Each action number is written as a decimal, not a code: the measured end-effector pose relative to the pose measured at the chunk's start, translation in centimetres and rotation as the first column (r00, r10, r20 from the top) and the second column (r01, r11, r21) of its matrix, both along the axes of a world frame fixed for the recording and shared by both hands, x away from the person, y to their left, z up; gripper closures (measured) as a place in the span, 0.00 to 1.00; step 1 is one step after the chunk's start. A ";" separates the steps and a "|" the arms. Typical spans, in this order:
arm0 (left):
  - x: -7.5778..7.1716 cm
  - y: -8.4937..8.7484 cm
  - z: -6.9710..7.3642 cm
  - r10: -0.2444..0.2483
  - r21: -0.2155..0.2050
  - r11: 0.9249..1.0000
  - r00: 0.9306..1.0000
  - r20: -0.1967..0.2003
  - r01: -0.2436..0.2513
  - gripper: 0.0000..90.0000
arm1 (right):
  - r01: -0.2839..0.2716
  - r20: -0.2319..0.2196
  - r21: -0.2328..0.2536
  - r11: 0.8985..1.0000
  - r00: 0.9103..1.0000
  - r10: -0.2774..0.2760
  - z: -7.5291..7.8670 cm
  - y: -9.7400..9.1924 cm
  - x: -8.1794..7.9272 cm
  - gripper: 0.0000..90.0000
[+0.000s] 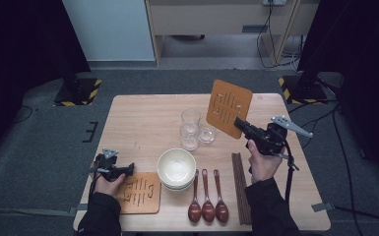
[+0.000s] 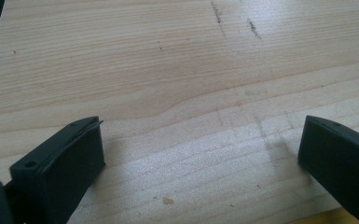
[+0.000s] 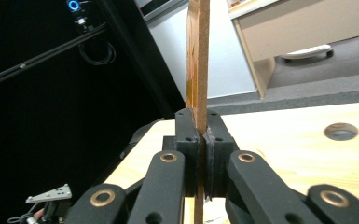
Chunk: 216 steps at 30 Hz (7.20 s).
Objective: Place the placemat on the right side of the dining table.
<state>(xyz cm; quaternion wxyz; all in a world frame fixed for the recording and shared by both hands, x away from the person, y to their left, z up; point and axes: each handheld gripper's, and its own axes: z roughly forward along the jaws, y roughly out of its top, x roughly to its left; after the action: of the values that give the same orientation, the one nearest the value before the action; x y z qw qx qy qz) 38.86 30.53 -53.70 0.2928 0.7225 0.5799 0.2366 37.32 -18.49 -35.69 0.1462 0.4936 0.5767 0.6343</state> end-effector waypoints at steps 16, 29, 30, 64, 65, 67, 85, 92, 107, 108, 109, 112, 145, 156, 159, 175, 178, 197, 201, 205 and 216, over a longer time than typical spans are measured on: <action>0.0 0.0 0.0 0.000 0.000 1.000 1.000 0.000 0.000 0.00 | 0.069 -0.026 -0.019 0.997 0.997 -0.070 -1.1 -4.5 -0.3 0.97; 0.0 0.0 0.0 0.000 0.000 1.000 1.000 0.000 0.000 0.00 | 0.117 -0.064 -0.036 0.992 0.991 -0.119 -2.6 -7.5 -0.7 0.97; 0.0 0.0 0.0 0.000 0.000 1.000 1.000 0.000 0.000 0.00 | 0.119 -0.070 -0.035 0.992 0.990 -0.121 -2.9 -7.7 -0.7 0.97; 0.0 0.0 0.0 0.000 0.000 1.000 1.000 0.000 0.000 0.00 | 0.168 -0.236 -0.069 0.983 0.955 -0.180 -8.7 -11.8 -0.1 0.97; 0.0 0.0 0.0 0.000 0.000 1.000 1.000 0.000 0.000 0.00 | 0.169 -0.241 -0.068 0.983 0.954 -0.181 -8.9 -11.9 0.0 0.97; 0.0 0.0 0.0 0.000 0.000 1.000 1.000 0.000 0.000 0.00 | 0.175 -0.249 -0.072 0.982 0.950 -0.188 -9.1 -12.1 0.1 0.97; 0.0 0.0 0.0 0.000 0.000 1.000 1.000 0.000 0.000 0.00 | 0.150 -0.315 -0.109 0.983 0.932 -0.177 -10.4 -12.0 0.9 0.97; 0.0 0.0 0.0 0.000 0.000 1.000 1.000 0.000 0.000 0.00 | 0.139 -0.339 -0.118 0.983 0.925 -0.171 -10.8 -12.0 1.1 0.97; 0.0 0.0 0.0 0.000 0.000 1.000 1.000 0.000 0.000 0.00 | 0.160 -0.357 -0.144 0.977 0.912 -0.202 -11.3 -12.5 1.4 0.93; 0.0 0.0 0.0 0.000 0.000 1.000 1.000 0.000 0.000 0.00 | 0.162 -0.358 -0.146 0.976 0.911 -0.204 -11.3 -12.6 1.4 0.93; 0.0 0.0 0.0 0.000 0.000 1.000 1.000 0.000 0.000 0.00 | 0.163 -0.361 -0.147 0.976 0.910 -0.207 -11.3 -12.6 1.4 0.92; 0.0 0.0 0.0 0.000 0.000 1.000 1.000 0.000 0.000 0.00 | 0.172 -0.359 -0.172 0.970 0.906 -0.225 -11.4 -12.7 1.5 0.89; 0.0 0.0 0.0 0.000 0.000 1.000 1.000 0.000 0.000 0.00 | 0.176 -0.385 -0.297 0.938 0.877 -0.286 -13.4 -13.5 2.8 0.66; 0.0 0.0 0.0 0.000 0.000 1.000 1.000 0.000 0.000 0.00 | 0.173 -0.392 -0.327 0.929 0.869 -0.300 -14.2 -13.8 3.4 0.60; 0.0 0.0 0.0 0.000 0.000 1.000 1.000 0.000 0.000 0.00 | 0.170 -0.402 -0.331 0.928 0.865 -0.302 -14.4 -13.8 3.5 0.57; 0.0 0.0 0.0 0.000 0.000 1.000 1.000 0.000 0.000 0.00 | 0.167 -0.393 -0.399 0.901 0.857 -0.333 -15.5 -13.9 4.4 0.48; 0.0 0.0 0.0 0.000 0.000 1.000 1.000 0.000 0.000 0.00 | 0.166 -0.393 -0.409 0.897 0.856 -0.337 -15.7 -13.9 4.5 0.47; 0.0 0.0 0.0 0.000 0.000 1.000 1.000 0.000 0.000 0.00 | 0.157 -0.354 -0.532 0.832 0.851 -0.387 -16.3 -13.4 4.8 0.39; 0.0 0.0 0.0 0.000 0.000 1.000 1.000 0.000 0.000 0.00 | 0.164 -0.327 -0.559 0.813 0.857 -0.398 -16.3 -13.4 4.7 0.38; 0.0 0.0 0.0 0.000 0.000 1.000 1.000 0.000 0.000 0.00 | 0.156 -0.318 -0.578 0.801 0.861 -0.397 -16.4 -13.3 4.7 0.37; 0.0 0.0 0.0 0.000 0.000 1.000 1.000 0.000 0.000 0.00 | 0.133 -0.336 -0.605 0.785 0.851 -0.403 -17.0 -12.9 4.9 0.34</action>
<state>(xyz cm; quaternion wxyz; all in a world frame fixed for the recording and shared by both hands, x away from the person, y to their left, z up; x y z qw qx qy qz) 38.85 30.52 -53.70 0.2928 0.7225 0.5799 0.2365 42.18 -31.34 -52.70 0.2387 0.6398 0.6761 0.2767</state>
